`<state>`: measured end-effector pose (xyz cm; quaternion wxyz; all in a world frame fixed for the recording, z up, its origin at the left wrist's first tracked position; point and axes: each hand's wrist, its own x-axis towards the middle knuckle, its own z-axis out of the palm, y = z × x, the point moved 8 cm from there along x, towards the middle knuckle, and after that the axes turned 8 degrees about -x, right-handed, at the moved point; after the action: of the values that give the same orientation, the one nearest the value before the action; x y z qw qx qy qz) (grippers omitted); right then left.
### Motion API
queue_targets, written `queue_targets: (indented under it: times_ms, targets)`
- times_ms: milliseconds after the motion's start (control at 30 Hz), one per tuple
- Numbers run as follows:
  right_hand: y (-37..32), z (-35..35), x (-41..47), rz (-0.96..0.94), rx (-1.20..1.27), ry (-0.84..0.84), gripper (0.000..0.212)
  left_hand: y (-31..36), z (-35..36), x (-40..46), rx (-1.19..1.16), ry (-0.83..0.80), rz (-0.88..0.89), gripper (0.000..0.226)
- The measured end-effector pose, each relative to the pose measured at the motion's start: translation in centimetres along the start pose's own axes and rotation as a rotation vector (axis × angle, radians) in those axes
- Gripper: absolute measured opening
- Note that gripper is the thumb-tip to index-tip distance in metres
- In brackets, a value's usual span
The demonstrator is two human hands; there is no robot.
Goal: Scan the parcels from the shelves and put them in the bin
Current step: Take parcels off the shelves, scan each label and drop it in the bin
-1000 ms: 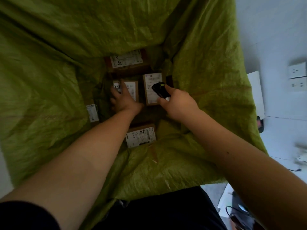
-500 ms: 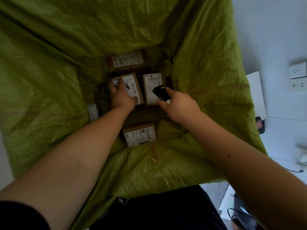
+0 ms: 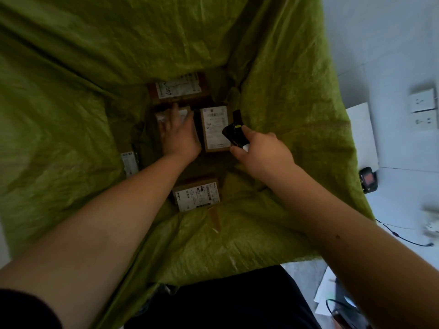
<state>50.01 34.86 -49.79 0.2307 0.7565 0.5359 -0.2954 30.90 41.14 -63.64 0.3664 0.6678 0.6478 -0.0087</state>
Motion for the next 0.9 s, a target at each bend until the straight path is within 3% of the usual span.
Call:
queue_targets:
  times_ms: [100,267,467,900]
  targets:
    - [0.3,-0.3,0.0,0.006,-0.026,0.000,0.073,3.1,1.6,0.7,0.110,-0.104,0.172,0.114]
    - [0.8,-0.5,-0.1,0.011,-0.108,-0.029,0.074,4.7,4.7,3.1,0.381,-0.253,0.247,0.150]
    - [0.6,-0.6,0.3,0.012,-0.093,-0.054,0.074,4.1,4.9,4.0,0.427,-0.207,0.268,0.138]
    - [0.3,-0.2,1.1,0.006,-0.080,-0.084,0.075,2.4,3.9,3.3,0.344,-0.200,0.199,0.139]
